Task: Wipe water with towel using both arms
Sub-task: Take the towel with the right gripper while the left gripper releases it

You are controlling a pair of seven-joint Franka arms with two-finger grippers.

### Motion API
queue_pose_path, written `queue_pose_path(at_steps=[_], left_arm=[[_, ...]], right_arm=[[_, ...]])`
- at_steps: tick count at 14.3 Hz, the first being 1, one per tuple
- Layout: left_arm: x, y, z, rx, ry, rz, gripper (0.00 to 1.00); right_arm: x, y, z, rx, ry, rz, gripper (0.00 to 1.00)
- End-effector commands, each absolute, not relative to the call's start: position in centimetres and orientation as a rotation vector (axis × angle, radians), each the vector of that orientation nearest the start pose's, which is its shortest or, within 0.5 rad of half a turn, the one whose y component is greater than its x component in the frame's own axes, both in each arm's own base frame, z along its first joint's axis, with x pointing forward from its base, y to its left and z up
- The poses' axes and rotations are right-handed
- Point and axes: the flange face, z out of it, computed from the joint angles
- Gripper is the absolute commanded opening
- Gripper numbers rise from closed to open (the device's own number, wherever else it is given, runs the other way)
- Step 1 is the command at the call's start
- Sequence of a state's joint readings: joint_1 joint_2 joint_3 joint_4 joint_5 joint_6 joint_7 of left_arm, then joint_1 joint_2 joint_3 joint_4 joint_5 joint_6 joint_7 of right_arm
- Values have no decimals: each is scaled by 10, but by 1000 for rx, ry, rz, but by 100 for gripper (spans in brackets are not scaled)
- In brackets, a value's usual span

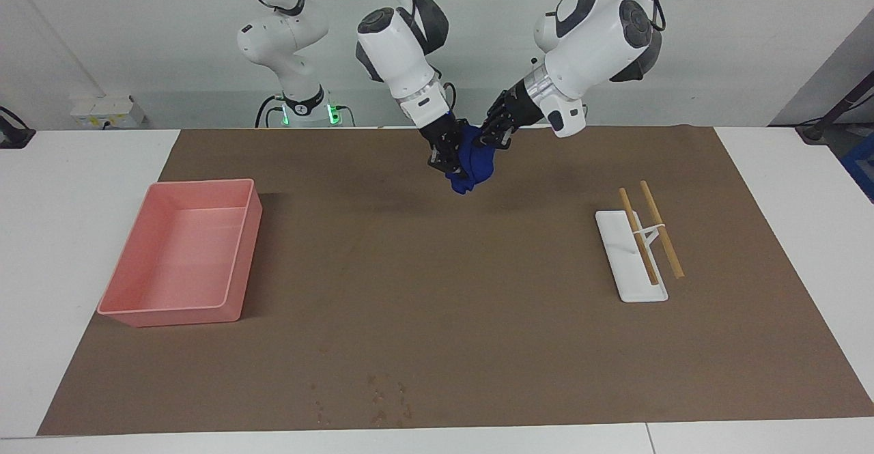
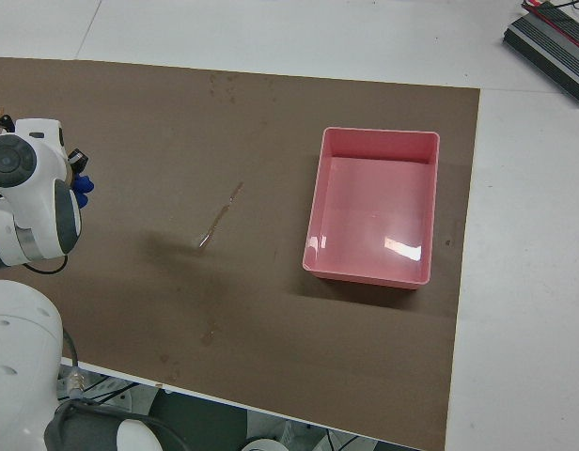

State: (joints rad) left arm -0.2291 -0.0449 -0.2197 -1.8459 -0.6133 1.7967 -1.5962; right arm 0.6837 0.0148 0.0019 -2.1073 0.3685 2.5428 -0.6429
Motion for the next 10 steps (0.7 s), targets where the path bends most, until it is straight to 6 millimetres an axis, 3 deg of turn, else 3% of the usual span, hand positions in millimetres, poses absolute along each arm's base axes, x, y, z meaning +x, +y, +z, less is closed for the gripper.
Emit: queue_pose_path(at_steps=[1, 3, 4, 6, 8, 10], left_arm=[[477, -281, 574, -2768, -1947, 629, 100], [490, -271, 576, -2905, -1798, 357, 100], [497, -260, 576, -2977, -1712, 301, 100], [517, -220, 576, -3102, -1508, 206, 100], [527, -193, 577, -3213, -1139, 49, 100], [540, -173, 582, -3261, -806, -72, 100]], right_arm=[[466, 346, 447, -2473, -1506, -487, 0], [469, 329, 450, -2487, -1571, -429, 0], [475, 312, 453, -2493, -1608, -396, 0], [495, 268, 454, -2488, -1682, -345, 0], [516, 223, 451, -2490, -1717, -344, 0], [529, 192, 445, -2471, -1785, -343, 0]])
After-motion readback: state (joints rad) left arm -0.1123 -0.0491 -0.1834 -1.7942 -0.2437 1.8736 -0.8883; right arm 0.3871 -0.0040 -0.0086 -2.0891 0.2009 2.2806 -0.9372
